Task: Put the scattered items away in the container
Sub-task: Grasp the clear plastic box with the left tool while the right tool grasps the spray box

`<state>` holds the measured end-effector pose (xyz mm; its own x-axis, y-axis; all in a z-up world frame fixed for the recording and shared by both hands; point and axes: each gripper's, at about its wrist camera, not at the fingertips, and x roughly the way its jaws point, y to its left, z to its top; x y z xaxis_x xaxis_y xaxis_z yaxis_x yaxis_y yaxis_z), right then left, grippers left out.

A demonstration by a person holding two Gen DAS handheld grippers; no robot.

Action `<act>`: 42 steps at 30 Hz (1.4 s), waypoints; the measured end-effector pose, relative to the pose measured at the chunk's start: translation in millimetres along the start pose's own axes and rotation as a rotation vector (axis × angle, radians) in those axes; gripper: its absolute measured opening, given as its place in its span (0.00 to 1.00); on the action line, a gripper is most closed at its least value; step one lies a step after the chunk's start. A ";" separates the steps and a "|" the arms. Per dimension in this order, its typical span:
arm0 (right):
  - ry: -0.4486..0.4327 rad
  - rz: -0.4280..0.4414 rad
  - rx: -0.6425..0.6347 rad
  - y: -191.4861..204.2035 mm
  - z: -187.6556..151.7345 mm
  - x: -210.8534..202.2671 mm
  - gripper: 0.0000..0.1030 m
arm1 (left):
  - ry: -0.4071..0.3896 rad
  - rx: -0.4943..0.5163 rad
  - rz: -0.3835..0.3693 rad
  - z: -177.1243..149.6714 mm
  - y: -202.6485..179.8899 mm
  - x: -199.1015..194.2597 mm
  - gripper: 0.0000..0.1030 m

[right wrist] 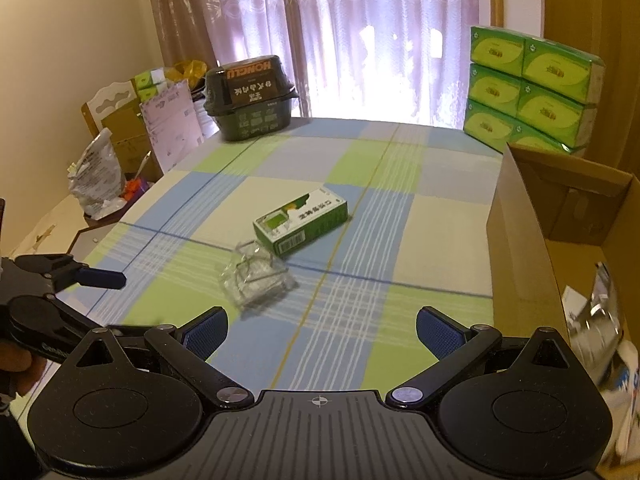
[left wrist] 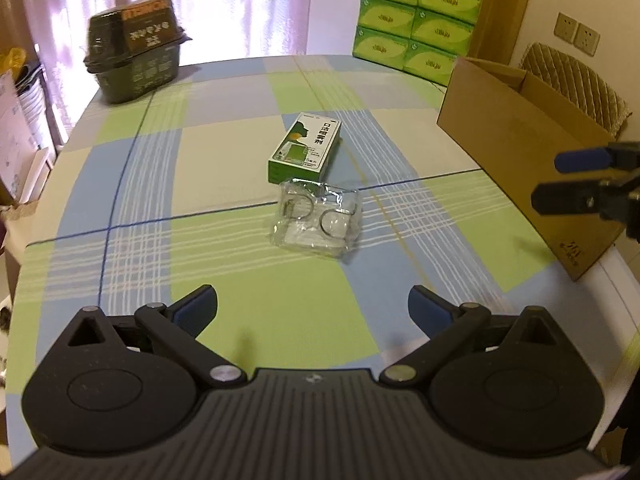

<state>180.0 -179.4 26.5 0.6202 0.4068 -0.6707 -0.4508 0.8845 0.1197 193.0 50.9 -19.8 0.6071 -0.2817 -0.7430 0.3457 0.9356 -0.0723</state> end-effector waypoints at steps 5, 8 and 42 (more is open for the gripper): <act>0.008 -0.001 0.024 -10.6 14.9 23.5 1.00 | -0.021 0.040 -0.052 13.7 0.2 32.5 0.97; 0.008 -0.007 0.032 -15.4 22.7 36.0 1.00 | -0.035 0.063 -0.065 23.0 -1.0 51.5 0.97; 0.074 0.022 0.186 -1.8 46.5 168.1 1.00 | 0.022 0.091 -0.011 21.9 60.7 83.2 0.60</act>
<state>314.9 -102.0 -52.4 0.5594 0.4146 -0.7178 -0.3334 0.9053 0.2631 280.2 79.6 -71.4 0.5874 -0.2863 -0.7569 0.4166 0.9089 -0.0205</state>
